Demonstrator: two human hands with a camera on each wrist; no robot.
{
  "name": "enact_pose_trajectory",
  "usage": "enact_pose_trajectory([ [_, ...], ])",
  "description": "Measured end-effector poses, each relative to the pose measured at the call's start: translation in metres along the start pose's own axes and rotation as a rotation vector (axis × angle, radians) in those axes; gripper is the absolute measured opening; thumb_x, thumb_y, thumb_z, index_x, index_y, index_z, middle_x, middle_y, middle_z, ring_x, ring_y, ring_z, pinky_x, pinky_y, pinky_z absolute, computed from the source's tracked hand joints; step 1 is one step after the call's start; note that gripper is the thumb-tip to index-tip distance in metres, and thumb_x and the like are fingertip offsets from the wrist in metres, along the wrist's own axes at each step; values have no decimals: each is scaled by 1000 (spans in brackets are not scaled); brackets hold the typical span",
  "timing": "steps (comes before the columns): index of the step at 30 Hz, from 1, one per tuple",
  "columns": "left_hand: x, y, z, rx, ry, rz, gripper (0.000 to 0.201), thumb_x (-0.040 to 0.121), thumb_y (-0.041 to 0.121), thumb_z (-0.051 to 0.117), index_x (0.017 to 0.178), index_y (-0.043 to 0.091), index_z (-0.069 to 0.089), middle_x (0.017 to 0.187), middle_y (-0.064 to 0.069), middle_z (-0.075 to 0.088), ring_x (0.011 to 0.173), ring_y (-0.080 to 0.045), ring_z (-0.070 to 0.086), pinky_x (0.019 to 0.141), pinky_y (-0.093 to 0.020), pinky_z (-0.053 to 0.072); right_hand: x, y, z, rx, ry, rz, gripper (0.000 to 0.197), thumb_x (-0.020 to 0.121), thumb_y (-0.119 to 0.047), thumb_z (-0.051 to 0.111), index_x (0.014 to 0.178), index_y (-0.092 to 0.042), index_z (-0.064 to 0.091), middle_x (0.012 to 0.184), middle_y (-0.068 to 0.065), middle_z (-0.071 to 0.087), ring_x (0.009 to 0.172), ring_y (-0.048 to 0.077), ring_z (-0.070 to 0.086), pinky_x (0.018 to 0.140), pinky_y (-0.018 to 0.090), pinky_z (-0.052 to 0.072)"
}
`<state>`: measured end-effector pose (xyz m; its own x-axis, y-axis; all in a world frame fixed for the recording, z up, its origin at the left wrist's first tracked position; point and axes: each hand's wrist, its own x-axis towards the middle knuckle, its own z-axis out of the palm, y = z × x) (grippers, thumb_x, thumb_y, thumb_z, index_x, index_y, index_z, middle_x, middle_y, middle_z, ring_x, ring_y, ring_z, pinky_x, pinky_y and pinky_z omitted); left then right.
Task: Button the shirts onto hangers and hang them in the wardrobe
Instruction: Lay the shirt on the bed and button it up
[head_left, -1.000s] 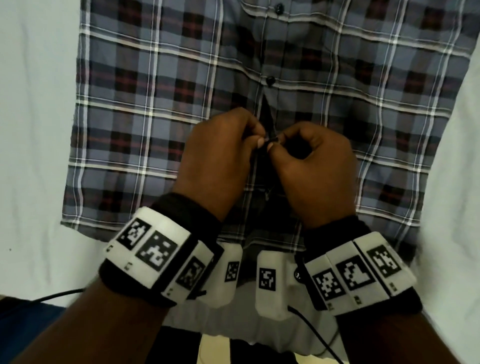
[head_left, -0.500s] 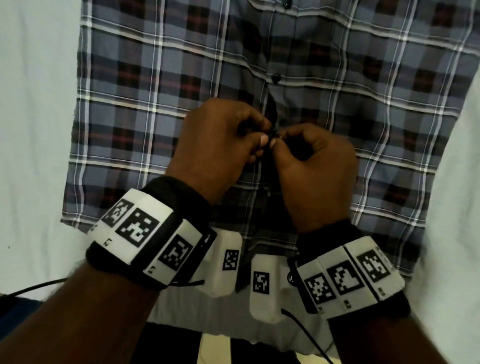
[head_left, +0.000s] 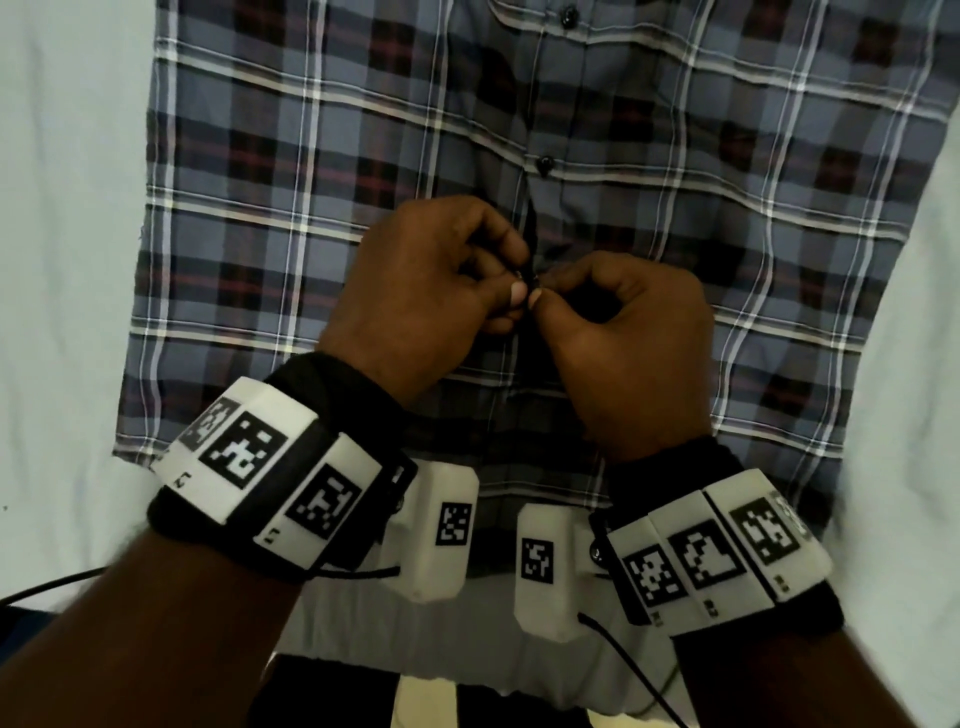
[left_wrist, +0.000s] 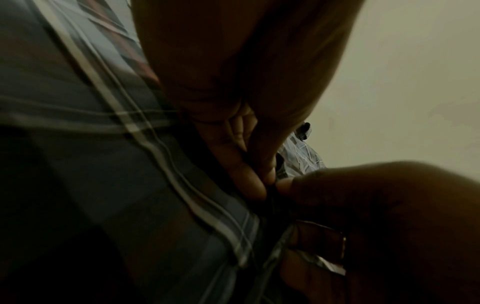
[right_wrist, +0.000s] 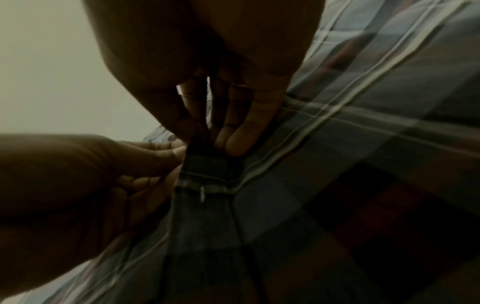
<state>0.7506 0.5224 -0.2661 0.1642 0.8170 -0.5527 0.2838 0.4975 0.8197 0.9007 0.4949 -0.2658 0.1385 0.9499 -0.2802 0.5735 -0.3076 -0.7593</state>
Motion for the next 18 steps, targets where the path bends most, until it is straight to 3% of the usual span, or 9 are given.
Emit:
enact_pose_trajectory([
  [7, 0, -3, 1, -36, 13, -4, 18, 86, -5, 74, 95, 9, 65, 72, -4, 71, 69, -12, 74, 64, -23, 60, 0, 1, 0, -69, -20, -59, 9, 83, -23, 69, 77, -17, 72, 76, -8, 68, 70, 4, 63, 63, 21, 51],
  [13, -9, -2, 10, -51, 122, 20, 3, 93, 12, 70, 96, 10, 70, 77, 1, 73, 71, -6, 73, 64, -18, 58, -2, 3, -3, -33, -10, -171, 24, 89, -23, 64, 70, -10, 70, 68, 1, 63, 63, 14, 59, 59, 35, 47],
  [16, -13, 1, 11, -14, 149, 16, 10, 92, 24, 73, 93, 14, 72, 75, 5, 73, 69, -2, 72, 62, -13, 55, -4, 6, -4, -72, -35, -240, 19, 88, -17, 65, 73, -9, 73, 73, 1, 66, 67, 13, 61, 61, 33, 49],
  [18, -12, 1, 10, 4, 148, 7, 5, 91, 16, 74, 93, 13, 70, 77, 3, 72, 71, -2, 72, 62, -14, 56, -4, 6, -5, -65, -50, -242, 16, 87, -17, 67, 75, -11, 75, 75, 0, 68, 69, 11, 63, 62, 31, 50],
])
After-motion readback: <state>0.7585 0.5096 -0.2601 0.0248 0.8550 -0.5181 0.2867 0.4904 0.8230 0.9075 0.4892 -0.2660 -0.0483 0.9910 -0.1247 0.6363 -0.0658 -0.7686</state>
